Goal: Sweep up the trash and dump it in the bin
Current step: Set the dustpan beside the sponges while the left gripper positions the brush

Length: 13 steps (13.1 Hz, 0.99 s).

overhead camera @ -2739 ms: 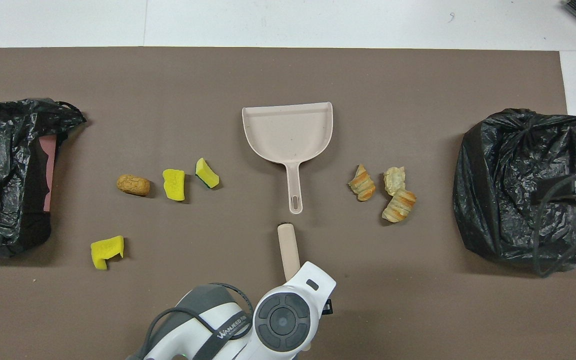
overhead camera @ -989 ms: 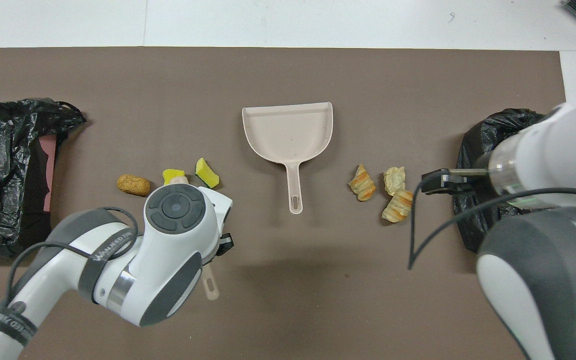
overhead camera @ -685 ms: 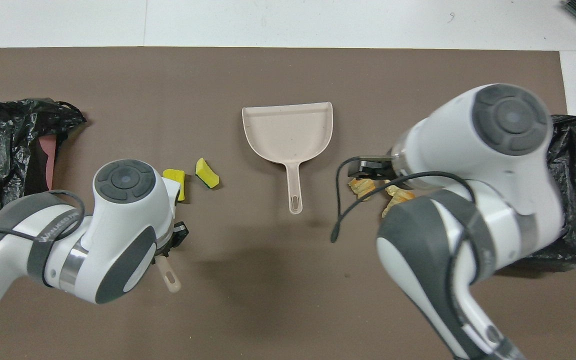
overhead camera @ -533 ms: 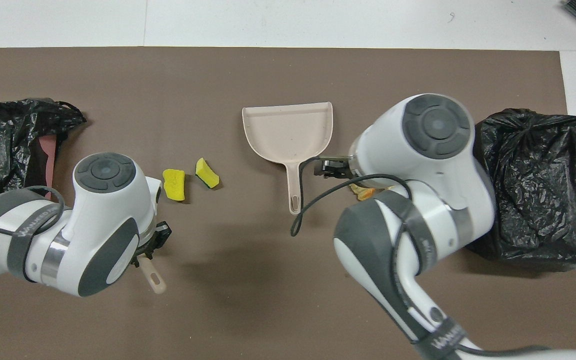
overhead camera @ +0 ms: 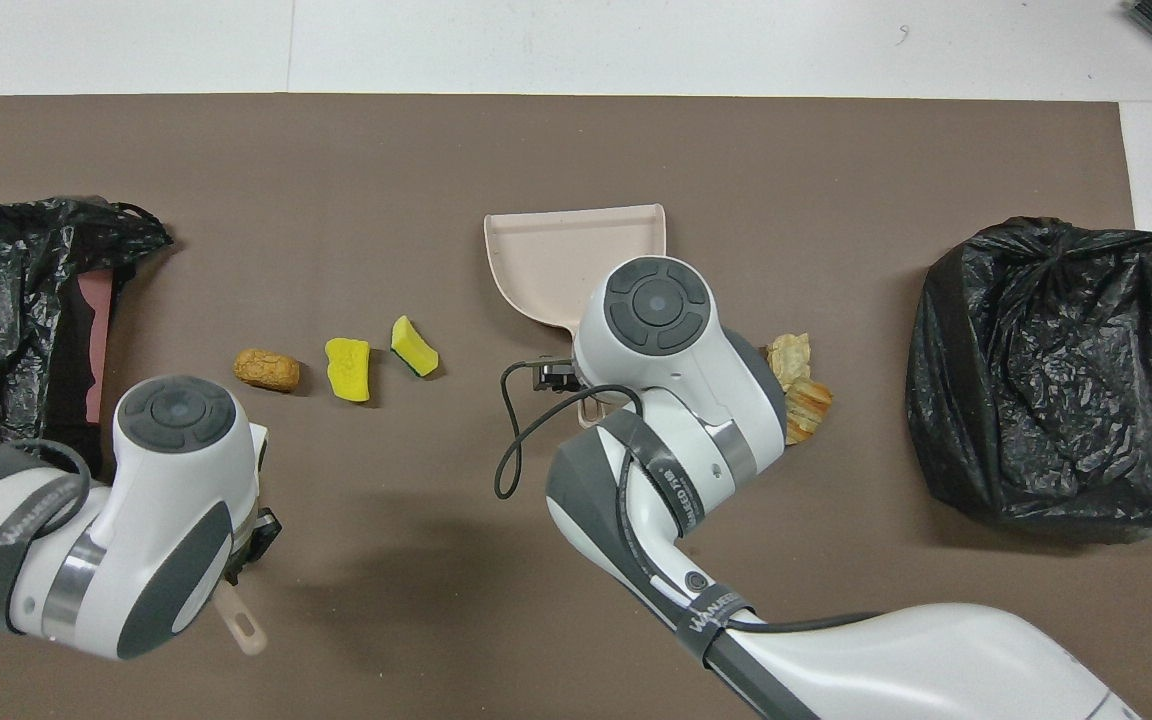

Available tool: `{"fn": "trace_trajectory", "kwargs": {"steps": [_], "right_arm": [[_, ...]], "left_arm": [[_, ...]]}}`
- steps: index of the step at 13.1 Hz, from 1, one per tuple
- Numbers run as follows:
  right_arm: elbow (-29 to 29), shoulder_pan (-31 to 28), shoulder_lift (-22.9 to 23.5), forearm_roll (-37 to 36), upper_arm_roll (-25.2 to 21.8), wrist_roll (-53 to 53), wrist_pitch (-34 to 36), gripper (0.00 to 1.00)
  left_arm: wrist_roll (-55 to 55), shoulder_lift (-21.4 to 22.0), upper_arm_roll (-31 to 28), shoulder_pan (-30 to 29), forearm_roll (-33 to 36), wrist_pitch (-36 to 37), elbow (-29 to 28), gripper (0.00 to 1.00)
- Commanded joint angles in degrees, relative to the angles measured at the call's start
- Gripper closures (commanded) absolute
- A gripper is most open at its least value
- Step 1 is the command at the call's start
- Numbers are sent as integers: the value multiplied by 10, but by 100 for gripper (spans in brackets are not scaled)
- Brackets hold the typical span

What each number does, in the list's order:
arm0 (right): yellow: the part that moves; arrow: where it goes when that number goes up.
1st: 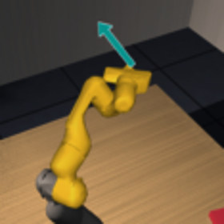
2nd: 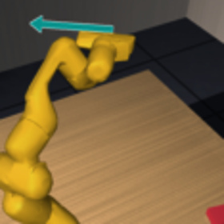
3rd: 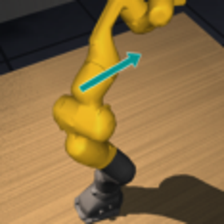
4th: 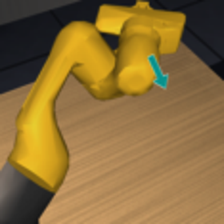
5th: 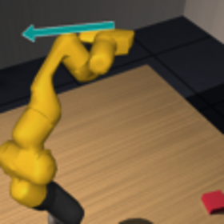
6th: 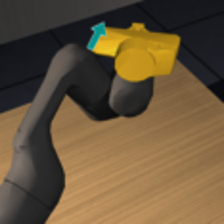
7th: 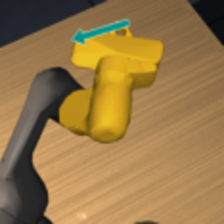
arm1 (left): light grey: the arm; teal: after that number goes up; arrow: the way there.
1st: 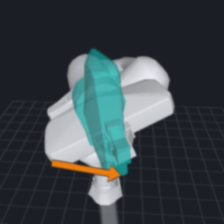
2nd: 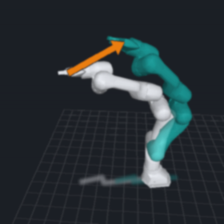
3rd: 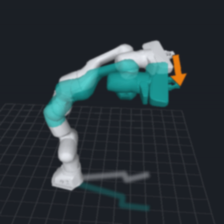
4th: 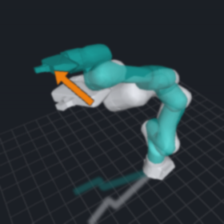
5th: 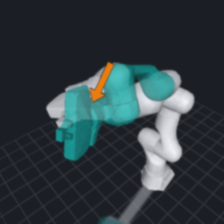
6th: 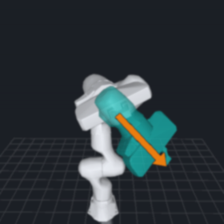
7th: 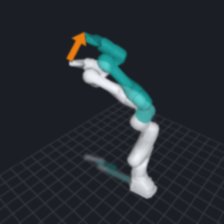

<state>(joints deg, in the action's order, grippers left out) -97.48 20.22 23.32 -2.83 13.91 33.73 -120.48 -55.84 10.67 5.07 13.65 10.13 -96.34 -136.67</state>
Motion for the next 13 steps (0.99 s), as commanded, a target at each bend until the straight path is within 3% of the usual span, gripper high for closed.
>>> {"fn": "trace_trajectory", "kwargs": {"steps": [1,2,3,4,5,8,10,13], "right_arm": [[-9,0,6,-18,2,12,-24,0],[-10,-1,7,-18,2,7,-27,15],[-11,-2,7,-18,2,5,-28,50],[-10,-2,8,-18,2,5,-29,94],[-9,-2,7,-18,2,12,-28,100],[-3,-5,7,-30,2,-18,-20,100],[-3,-19,-1,-25,2,-114,-28,100],[-8,-44,-47,-25,2,-308,16,100]], "left_arm": [[33,106,4,-16,10,-91,-139,100],[63,103,4,-26,3,-100,-139,100],[80,100,4,-27,-18,-119,-137,100],[107,91,3,-28,-40,-146,-135,100],[133,82,3,-28,-64,-171,-130,100],[219,18,4,-24,-124,-209,-74,100],[240,-27,8,-19,-150,-213,-30,100],[275,-36,7,17,-199,-240,-18,100]]}}
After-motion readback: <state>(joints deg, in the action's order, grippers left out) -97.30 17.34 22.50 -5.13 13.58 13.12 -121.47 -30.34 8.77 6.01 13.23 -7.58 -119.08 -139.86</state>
